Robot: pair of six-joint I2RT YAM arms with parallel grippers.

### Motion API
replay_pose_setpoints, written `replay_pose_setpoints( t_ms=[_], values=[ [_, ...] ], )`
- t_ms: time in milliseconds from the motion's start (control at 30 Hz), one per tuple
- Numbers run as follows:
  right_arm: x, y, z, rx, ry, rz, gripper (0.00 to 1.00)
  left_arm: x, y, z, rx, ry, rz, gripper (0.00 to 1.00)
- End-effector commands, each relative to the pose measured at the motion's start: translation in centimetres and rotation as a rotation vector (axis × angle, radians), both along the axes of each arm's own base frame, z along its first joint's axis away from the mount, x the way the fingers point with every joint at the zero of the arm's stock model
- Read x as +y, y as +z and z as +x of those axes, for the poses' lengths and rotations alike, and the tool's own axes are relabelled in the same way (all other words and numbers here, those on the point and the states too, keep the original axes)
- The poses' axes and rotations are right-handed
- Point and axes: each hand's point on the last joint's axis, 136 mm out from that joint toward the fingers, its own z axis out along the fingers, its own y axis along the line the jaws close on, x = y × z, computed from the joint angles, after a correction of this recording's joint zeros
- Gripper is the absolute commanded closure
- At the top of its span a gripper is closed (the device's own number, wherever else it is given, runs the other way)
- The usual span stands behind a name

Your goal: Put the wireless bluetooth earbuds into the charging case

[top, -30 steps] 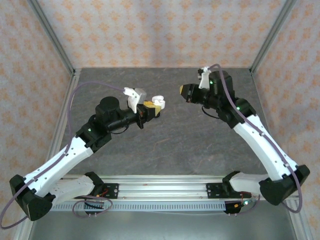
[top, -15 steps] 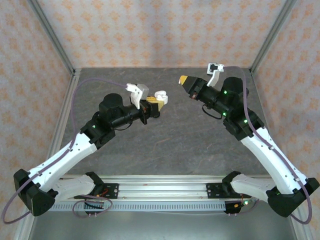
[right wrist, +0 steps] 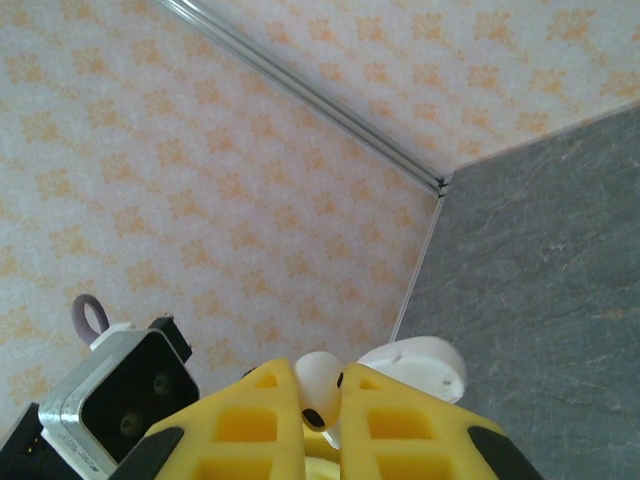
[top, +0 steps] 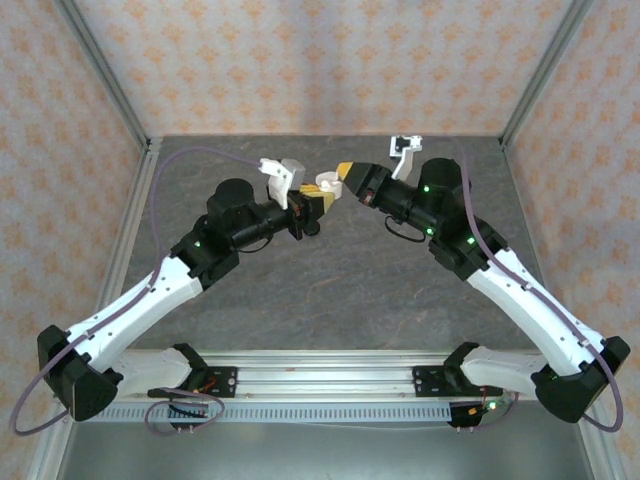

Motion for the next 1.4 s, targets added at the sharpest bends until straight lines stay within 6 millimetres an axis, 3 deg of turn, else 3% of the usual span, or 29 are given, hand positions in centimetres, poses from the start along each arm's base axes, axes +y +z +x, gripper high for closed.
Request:
replay_pose_setpoints(
  t_ms=[0,467,900,1367],
  values=[
    [0.4,0.3,-0.5,-0.005,0.027,0.001,0.88,-0.1,3.4,0.1,-0.074,0.009,-0.059,1.00],
    [0.4,-1.8,-0.1,0.029,0.013,-0.052,0.88,-0.3,3.5,0.3,-0.079,0.006,-0.057,1.00],
    [-0.3,0.5,0.0,-0.019,-0.025,-0.042,0.88,-0.3,3.0,-0.1,-0.068,0.000,-0.048,1.00],
    [0.1,0.0,0.6,-0.012,-0.024,-0.066,0.88,-0.5,2.8,-0.3,-0.064,-0.009,-0.044,1.00]
  ],
)
